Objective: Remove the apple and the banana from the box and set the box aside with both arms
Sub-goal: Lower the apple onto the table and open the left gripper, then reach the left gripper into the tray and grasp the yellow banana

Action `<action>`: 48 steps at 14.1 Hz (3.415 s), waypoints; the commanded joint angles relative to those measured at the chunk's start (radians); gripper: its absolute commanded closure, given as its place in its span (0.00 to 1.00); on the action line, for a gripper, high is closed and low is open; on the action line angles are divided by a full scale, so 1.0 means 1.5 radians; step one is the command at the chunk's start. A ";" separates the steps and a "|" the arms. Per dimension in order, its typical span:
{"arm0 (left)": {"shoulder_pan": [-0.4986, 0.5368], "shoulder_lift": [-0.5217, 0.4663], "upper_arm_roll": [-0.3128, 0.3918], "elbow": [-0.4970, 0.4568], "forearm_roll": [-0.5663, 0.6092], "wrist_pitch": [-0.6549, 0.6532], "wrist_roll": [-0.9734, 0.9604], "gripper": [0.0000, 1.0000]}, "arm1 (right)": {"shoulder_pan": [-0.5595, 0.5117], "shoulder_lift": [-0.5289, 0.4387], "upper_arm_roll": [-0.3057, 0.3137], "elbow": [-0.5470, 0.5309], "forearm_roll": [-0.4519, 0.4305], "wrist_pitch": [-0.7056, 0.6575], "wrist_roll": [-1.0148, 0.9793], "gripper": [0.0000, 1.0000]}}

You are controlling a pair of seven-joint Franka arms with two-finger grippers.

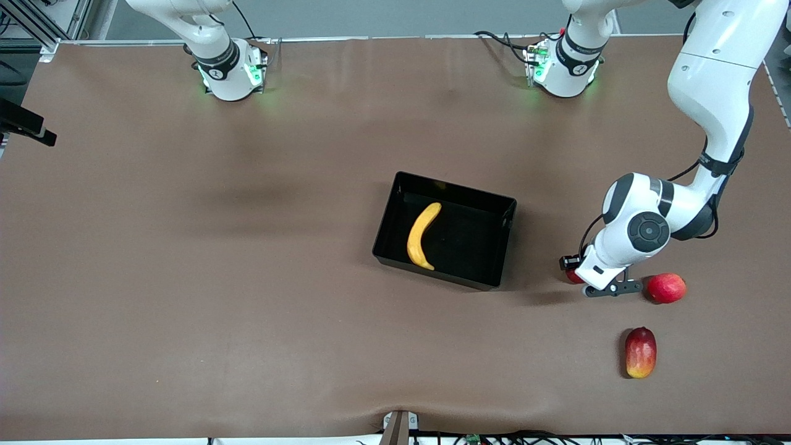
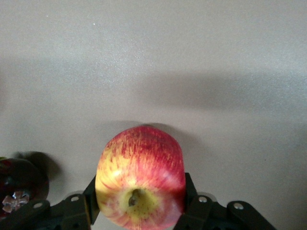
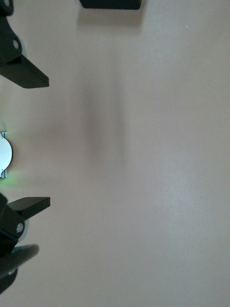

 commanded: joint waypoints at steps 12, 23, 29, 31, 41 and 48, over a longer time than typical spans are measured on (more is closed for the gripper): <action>0.005 -0.039 -0.141 0.104 0.006 -0.164 -0.062 0.00 | -0.005 0.011 -0.001 0.018 -0.001 -0.009 0.002 0.00; -0.231 0.065 -0.189 0.163 0.036 -0.108 -0.184 0.00 | -0.005 0.067 -0.002 0.014 -0.004 -0.018 0.000 0.00; -0.299 0.127 -0.137 0.156 0.046 -0.019 -0.208 0.00 | -0.002 0.075 -0.002 0.012 -0.003 -0.044 0.001 0.00; -0.345 0.143 -0.094 0.157 0.047 0.022 -0.253 0.00 | 0.006 0.085 0.000 0.010 -0.001 -0.040 0.002 0.00; -0.374 0.132 -0.064 0.158 0.049 -0.005 -0.245 1.00 | 0.037 0.169 0.000 -0.015 0.001 0.055 0.007 0.00; -0.360 0.015 -0.071 0.162 0.037 -0.083 -0.210 1.00 | 0.118 0.181 0.000 -0.034 0.093 0.061 0.119 0.00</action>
